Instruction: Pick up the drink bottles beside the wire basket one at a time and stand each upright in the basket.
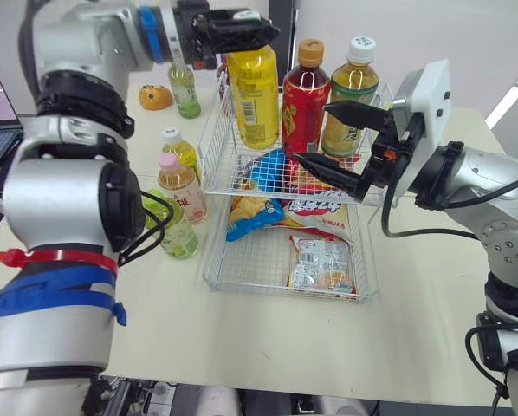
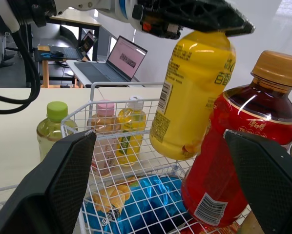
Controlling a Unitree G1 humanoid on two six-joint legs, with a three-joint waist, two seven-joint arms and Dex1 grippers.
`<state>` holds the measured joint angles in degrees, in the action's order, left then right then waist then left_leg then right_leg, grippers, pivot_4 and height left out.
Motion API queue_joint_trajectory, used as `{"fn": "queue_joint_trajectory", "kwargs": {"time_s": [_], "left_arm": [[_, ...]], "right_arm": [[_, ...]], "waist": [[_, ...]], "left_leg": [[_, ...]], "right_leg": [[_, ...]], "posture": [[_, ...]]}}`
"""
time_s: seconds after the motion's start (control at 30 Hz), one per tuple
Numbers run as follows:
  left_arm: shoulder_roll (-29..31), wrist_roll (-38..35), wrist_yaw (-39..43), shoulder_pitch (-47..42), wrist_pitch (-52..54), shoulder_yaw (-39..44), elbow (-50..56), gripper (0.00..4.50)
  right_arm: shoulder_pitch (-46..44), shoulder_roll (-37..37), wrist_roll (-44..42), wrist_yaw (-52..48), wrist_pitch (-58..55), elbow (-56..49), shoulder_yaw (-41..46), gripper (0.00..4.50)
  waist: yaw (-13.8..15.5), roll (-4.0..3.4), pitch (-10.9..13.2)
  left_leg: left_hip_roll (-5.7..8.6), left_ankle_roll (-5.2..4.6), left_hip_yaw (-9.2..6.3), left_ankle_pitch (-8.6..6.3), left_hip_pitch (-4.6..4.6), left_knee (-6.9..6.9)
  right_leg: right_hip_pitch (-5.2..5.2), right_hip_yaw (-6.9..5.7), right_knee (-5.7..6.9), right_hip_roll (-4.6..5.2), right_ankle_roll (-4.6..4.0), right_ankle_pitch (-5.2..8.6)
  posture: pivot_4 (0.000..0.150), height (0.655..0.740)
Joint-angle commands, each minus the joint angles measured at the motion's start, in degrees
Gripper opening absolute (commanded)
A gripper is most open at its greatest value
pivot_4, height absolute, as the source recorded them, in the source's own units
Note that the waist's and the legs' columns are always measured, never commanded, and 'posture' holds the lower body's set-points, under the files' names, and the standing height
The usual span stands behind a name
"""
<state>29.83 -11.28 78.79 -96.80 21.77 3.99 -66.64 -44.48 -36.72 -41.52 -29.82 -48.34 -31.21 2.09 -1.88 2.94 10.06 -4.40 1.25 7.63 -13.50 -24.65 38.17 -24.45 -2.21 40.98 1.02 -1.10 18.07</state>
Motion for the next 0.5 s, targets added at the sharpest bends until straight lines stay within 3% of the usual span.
{"fn": "queue_joint_trajectory", "kwargs": {"time_s": [0.03, 0.3, 0.5], "left_arm": [[0.1, -0.1, -1.4, -1.0, -3.7, 1.3, 0.7, 1.37], [-1.0, 0.0, -2.1, 0.4, -4.9, 1.7, -0.6, 1.37], [-0.8, 0.0, -1.2, 0.6, -5.1, 1.7, -0.6, 3.14]], "right_arm": [[-1.0, -0.8, -0.3, 0.7, -0.2, -2.0, 2.1, 4.5], [-0.8, -1.1, -1.1, 1.2, -1.4, -2.8, 2.8, 4.5], [-0.8, -1.0, -1.3, 1.2, -2.0, -3.1, 3.1, 4.5]], "waist": [[0.0, 0.0, 0.0], [0.0, 0.0, 0.0], [0.0, 0.0, 0.0]], "left_leg": [[0.0, 0.0, 0.0, 0.0, 0.0, 0.0], [0.01, 0.0, 0.0, 0.0, 0.0, 0.01], [0.01, 0.0, 0.0, 0.0, 0.01, 0.02]], "right_leg": [[0.0, 0.0, 0.0, 0.0, 0.0, 0.0], [0.0, -0.01, 0.01, 0.0, 0.0, 0.0], [0.0, 0.0, 0.04, 0.0, 0.0, 0.0]], "posture": [[0.15, 0.74], [0.15, 0.74], [0.15, 0.74]]}}
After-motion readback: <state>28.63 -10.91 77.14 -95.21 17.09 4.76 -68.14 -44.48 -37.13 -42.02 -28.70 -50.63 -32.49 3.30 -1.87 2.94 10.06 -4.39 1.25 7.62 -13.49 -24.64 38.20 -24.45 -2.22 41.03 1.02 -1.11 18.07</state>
